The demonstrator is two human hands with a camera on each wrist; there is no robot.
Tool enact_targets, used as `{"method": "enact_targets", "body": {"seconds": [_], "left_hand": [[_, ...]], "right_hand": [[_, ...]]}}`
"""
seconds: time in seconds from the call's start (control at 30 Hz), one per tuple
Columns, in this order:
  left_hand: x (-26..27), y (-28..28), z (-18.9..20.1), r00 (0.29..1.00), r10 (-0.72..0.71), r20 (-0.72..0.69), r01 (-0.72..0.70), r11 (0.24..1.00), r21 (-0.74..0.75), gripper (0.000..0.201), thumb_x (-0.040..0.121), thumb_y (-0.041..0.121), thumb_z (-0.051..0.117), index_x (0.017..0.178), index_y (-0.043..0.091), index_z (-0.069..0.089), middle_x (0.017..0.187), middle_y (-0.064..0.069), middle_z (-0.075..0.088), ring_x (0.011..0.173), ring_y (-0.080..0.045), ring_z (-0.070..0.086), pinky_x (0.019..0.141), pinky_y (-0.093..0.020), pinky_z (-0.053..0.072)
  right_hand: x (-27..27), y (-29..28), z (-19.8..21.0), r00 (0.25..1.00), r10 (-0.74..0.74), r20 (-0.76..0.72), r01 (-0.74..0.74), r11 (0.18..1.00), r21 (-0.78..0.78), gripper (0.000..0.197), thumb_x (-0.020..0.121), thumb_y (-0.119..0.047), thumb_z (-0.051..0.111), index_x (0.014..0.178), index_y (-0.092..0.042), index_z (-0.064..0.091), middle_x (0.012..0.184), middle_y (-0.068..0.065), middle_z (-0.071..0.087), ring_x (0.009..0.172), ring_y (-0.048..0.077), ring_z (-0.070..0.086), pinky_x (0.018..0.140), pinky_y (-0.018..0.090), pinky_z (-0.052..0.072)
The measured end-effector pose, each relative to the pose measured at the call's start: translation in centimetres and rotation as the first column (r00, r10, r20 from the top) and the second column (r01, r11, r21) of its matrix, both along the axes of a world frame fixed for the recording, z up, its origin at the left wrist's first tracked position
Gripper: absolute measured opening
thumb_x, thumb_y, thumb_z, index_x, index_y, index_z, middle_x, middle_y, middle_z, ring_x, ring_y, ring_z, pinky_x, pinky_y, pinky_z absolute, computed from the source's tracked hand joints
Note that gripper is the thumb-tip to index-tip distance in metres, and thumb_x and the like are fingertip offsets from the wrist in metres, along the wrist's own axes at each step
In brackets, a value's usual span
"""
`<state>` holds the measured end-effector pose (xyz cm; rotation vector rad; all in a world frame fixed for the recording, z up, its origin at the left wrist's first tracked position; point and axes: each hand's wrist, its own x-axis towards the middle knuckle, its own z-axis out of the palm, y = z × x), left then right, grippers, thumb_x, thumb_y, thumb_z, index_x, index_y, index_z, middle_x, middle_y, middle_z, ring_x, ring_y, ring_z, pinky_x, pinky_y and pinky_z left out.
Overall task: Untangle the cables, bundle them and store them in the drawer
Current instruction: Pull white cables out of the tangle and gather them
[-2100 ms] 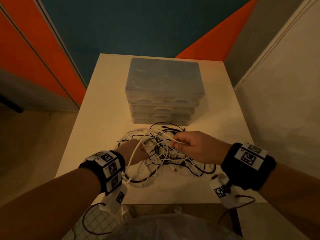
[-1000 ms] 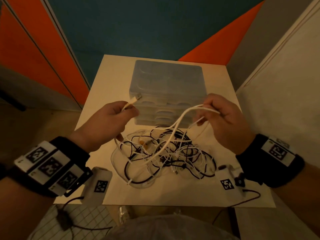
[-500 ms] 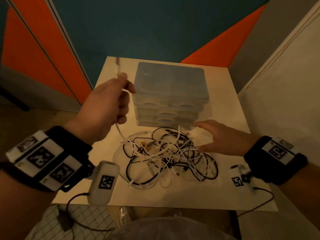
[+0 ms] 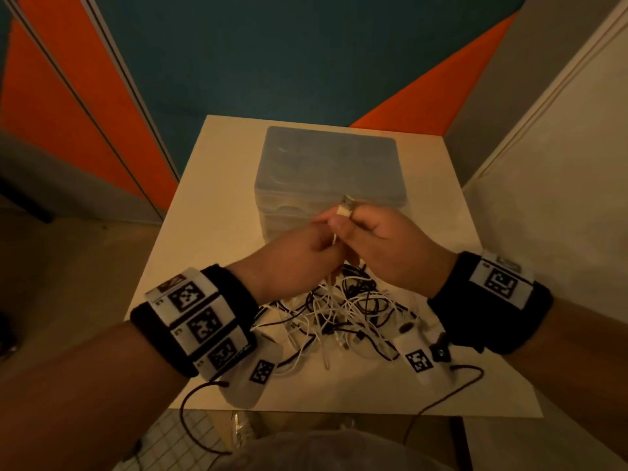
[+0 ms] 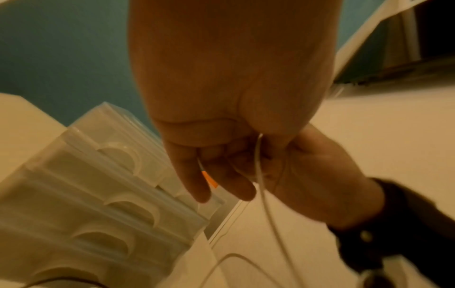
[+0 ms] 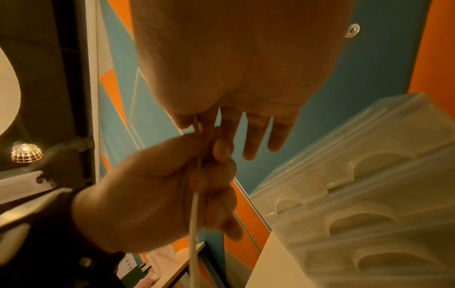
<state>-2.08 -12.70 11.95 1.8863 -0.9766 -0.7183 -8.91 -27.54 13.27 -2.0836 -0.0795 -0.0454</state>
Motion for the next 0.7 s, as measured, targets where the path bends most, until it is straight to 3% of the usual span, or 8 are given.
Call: {"method": "enact_targets", "body": {"seconds": [0.1,0.17,0.27,0.37,0.47,0.57,0.63,0.7], "left_hand": [[-0.2,0.5,-2.2,0.992,-0.126,0.008,0.124,0.982,0.141,0.022,0.098,0.033,0.052,0.085,0.031,0.07,0.079,0.01,0.07,0.074,-0.004,0.066,0.072,-0.024,0.054],[-0.5,0.8,-4.0,0.99,-0.144,0.012,0.139,0.97,0.197,0.024,0.097,0.038,0.053,0.08,0.035,0.069,0.077,0.016,0.068,0.073,-0.002,0.064,0.075,-0.029,0.053],[-0.6,0.9,-6.3,0.988,-0.127,0.084,0.105,0.968,0.226,0.022,0.096,0.039,0.051,0.085,0.032,0.068,0.081,0.012,0.065,0.073,-0.003,0.059,0.072,-0.029,0.05],[-0.4,0.9,-8.2,0.971,-0.098,0.218,0.043,0.969,0.243,0.013,0.094,0.036,0.051,0.095,0.034,0.064,0.094,0.008,0.059,0.084,-0.008,0.057,0.08,-0.033,0.049],[-0.2,1.0,-9.1,0.978,0.001,0.209,-0.051,0.97,0.236,0.019,0.094,0.031,0.051,0.109,0.034,0.062,0.102,0.007,0.055,0.092,-0.013,0.057,0.087,-0.035,0.048],[-0.1,1.5,-10.0,0.975,-0.021,0.22,-0.056,0.94,0.336,0.029,0.095,0.029,0.05,0.122,0.028,0.06,0.116,0.002,0.054,0.106,-0.018,0.055,0.093,-0.033,0.045],[0.1,2.3,-10.9,0.974,-0.07,0.214,-0.034,0.894,0.446,0.028,0.098,0.035,0.047,0.122,0.027,0.06,0.119,0.0,0.054,0.108,-0.018,0.054,0.09,-0.028,0.041],[0.4,3.1,-11.5,0.98,-0.074,0.182,-0.029,0.863,0.505,0.031,0.102,0.04,0.04,0.113,0.023,0.064,0.109,0.0,0.057,0.103,-0.02,0.055,0.086,-0.028,0.04]], "right_hand": [[-0.3,-0.4,1.2,0.99,-0.025,0.14,0.029,0.999,-0.031,0.027,0.101,-0.028,0.04,0.1,-0.021,0.066,0.097,-0.008,0.066,0.094,0.005,0.063,0.085,0.023,0.049],[-0.3,-0.4,2.4,0.975,-0.048,0.215,0.04,0.998,0.039,0.028,0.102,-0.028,0.036,0.093,-0.021,0.062,0.092,0.0,0.069,0.093,0.015,0.066,0.089,0.034,0.051],[-0.5,-0.2,4.5,0.96,-0.06,0.273,0.022,0.99,0.138,0.027,0.103,-0.036,0.035,0.09,-0.02,0.053,0.078,0.004,0.065,0.076,0.025,0.068,0.077,0.045,0.056],[-1.1,0.0,6.0,0.93,-0.029,0.367,-0.031,0.987,0.156,0.031,0.099,-0.046,0.034,0.09,-0.02,0.05,0.072,0.003,0.061,0.068,0.028,0.067,0.068,0.056,0.053],[-1.6,0.1,7.3,0.882,-0.049,0.468,-0.056,0.977,0.207,0.029,0.098,-0.044,0.034,0.09,-0.02,0.048,0.07,-0.001,0.058,0.063,0.027,0.066,0.062,0.05,0.055],[-1.8,-0.2,8.8,0.832,-0.116,0.543,-0.049,0.959,0.28,0.029,0.098,-0.038,0.03,0.09,-0.014,0.044,0.064,-0.008,0.057,0.055,0.026,0.062,0.059,0.038,0.054],[-1.4,-2.0,9.7,0.774,-0.181,0.606,-0.004,0.957,0.291,0.028,0.105,-0.026,0.02,0.092,-0.013,0.041,0.062,-0.008,0.053,0.05,0.023,0.056,0.059,0.034,0.052],[-0.8,-4.1,10.6,0.741,-0.222,0.633,0.094,0.969,0.229,0.039,0.103,-0.009,0.003,0.092,-0.013,0.04,0.064,-0.005,0.045,0.05,0.011,0.052,0.063,0.03,0.05]]}}
